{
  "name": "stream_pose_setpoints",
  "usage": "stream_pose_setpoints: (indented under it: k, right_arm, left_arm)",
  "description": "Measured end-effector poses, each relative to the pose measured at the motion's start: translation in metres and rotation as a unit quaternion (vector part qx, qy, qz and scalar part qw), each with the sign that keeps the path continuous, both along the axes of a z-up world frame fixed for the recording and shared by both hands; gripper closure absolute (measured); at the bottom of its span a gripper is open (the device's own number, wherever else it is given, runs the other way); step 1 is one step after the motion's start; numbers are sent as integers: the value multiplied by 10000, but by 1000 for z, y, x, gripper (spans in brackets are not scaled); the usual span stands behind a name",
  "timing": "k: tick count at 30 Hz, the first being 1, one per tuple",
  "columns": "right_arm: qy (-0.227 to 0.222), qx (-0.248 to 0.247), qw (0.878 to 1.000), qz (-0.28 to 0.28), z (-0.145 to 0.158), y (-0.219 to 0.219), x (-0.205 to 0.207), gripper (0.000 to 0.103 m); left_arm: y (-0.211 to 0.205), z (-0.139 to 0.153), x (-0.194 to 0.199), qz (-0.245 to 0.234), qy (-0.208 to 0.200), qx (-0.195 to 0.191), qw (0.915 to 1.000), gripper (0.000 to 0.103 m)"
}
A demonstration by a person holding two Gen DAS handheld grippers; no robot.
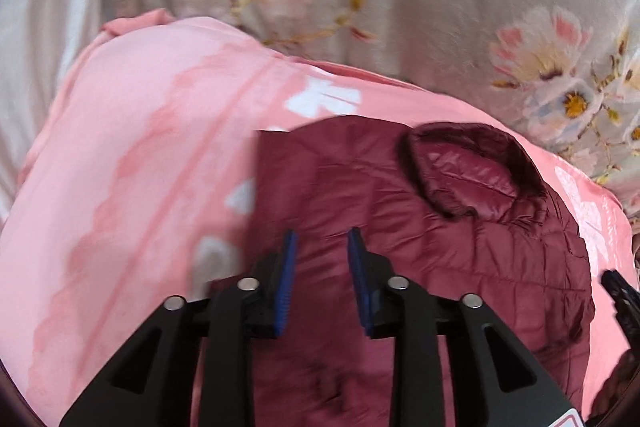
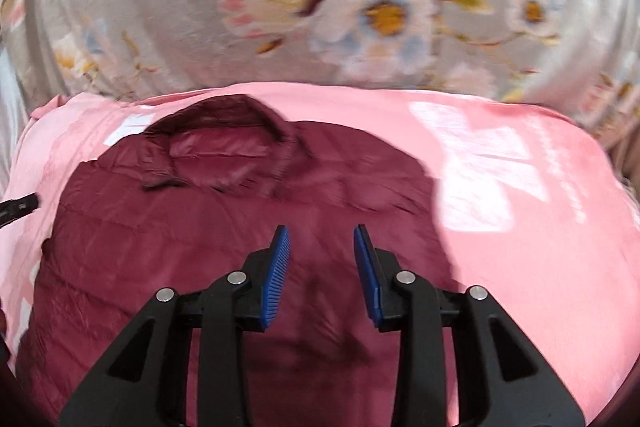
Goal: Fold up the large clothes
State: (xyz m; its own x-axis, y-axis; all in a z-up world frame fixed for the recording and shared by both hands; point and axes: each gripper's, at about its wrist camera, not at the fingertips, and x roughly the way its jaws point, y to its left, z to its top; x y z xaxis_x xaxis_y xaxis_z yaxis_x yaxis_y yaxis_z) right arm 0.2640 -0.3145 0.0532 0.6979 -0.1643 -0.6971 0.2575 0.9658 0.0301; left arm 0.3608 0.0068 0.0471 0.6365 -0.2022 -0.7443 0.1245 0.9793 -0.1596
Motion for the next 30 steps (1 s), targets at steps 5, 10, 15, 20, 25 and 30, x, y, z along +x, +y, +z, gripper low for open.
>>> stream_pose_setpoints:
  k: [5, 10, 15, 20, 25, 30]
  right_arm:
    - [648, 140, 9977, 152, -50, 11, 34, 71]
    - [891, 17, 9948, 502, -72, 33, -2, 71]
    - [741, 135, 9958, 512, -77, 32, -13, 71]
    - [368, 240, 9989, 143, -46, 13, -23, 71]
    - [539, 92, 9981, -274, -52, -12, -36, 71]
    - [623, 153, 9973, -348, -78, -23, -39, 71]
  left_arm:
    - [-40, -41, 20, -120, 409, 347, 9985, 75]
    - [-29, -64, 4, -230, 394, 532, 9975, 74]
    - [-26, -74, -5, -364, 202, 746, 9963, 73]
    - [-23, -62, -9, -314, 188, 853, 9957, 72]
    - [-7, -62, -5, -126, 247, 835, 9961, 66]
    - [-7, -77, -7, -79, 98, 953, 9954, 61]
